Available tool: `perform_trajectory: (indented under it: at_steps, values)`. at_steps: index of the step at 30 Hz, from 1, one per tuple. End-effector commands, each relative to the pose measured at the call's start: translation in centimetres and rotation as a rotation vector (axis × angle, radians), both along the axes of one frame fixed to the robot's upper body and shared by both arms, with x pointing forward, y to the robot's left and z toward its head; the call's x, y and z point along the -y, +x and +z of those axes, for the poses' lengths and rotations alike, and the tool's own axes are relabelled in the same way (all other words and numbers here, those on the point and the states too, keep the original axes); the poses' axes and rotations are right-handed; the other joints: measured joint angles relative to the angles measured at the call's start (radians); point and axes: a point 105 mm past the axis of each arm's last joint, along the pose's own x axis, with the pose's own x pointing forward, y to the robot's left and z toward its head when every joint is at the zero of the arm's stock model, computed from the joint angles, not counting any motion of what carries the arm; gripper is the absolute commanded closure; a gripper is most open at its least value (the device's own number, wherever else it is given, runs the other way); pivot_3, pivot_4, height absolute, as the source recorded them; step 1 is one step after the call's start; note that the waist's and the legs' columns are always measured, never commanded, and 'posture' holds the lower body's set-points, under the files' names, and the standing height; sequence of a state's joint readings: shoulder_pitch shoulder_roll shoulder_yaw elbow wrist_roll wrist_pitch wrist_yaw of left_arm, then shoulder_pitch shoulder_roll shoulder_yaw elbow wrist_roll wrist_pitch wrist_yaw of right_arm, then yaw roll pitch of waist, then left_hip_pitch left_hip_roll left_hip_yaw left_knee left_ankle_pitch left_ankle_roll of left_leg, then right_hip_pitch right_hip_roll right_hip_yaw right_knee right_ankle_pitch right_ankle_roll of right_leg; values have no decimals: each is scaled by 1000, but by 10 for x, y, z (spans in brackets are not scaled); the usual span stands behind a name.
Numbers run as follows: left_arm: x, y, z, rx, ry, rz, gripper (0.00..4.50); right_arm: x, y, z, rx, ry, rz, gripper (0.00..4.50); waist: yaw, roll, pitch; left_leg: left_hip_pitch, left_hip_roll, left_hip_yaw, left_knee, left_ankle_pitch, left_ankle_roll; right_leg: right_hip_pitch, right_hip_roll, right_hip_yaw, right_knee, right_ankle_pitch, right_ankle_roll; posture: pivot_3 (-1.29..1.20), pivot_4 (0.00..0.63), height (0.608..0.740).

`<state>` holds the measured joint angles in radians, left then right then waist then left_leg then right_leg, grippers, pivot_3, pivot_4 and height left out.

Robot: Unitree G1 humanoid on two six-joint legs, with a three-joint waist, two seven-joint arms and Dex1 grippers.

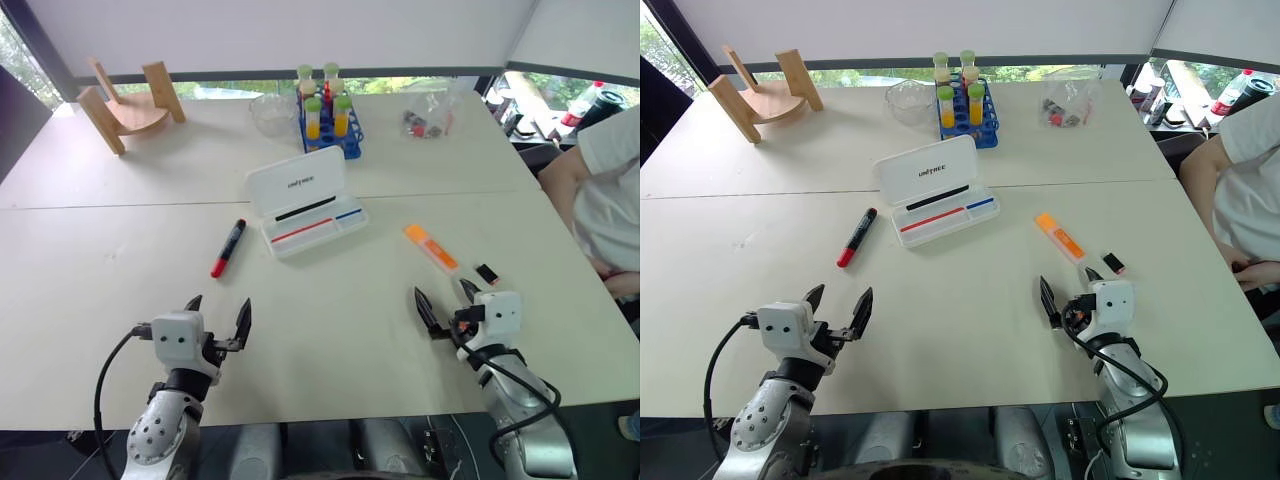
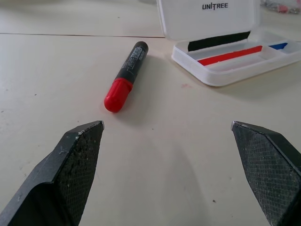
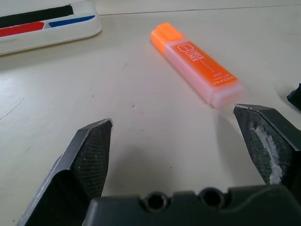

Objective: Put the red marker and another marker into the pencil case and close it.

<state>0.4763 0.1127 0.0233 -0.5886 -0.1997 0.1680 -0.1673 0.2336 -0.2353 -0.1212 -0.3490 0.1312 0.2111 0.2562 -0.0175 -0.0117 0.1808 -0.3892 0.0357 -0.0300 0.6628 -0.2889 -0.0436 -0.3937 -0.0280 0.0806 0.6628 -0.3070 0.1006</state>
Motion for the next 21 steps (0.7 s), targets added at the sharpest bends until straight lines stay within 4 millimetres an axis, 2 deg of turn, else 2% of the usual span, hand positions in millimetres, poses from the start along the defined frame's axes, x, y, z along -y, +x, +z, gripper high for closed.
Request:
perform_trajectory:
  at_steps: [1,9,12,15,18,21]
  values:
    - [-3,0,12,48,13,5,21,1,1,16,56,-21,1,0,0,0,0,0,0,0,0,0,0,0,0,0,0,0,0,0,150,740]
    - [-1,6,19,77,30,-33,21,3,2,25,79,-52,16,0,1,0,0,0,0,0,0,0,0,0,0,0,0,0,0,0,150,740]
    - [6,22,37,127,66,-167,21,-1,3,43,117,-105,117,0,3,0,0,0,0,0,0,0,0,0,0,0,0,0,0,0,150,740]
    - [16,43,56,151,140,-427,21,-12,1,66,139,-176,293,0,3,1,0,0,0,0,1,0,0,1,0,0,0,0,0,0,150,740]
    - [12,68,77,184,195,-548,21,-16,1,80,125,-185,380,0,1,1,0,2,0,0,1,0,0,2,1,-1,1,1,1,0,150,740]
    - [16,94,88,173,230,-694,1397,-23,1,91,91,-166,466,0,2,1,0,1,0,-2,1,0,0,2,1,-2,1,2,4,0,150,740]
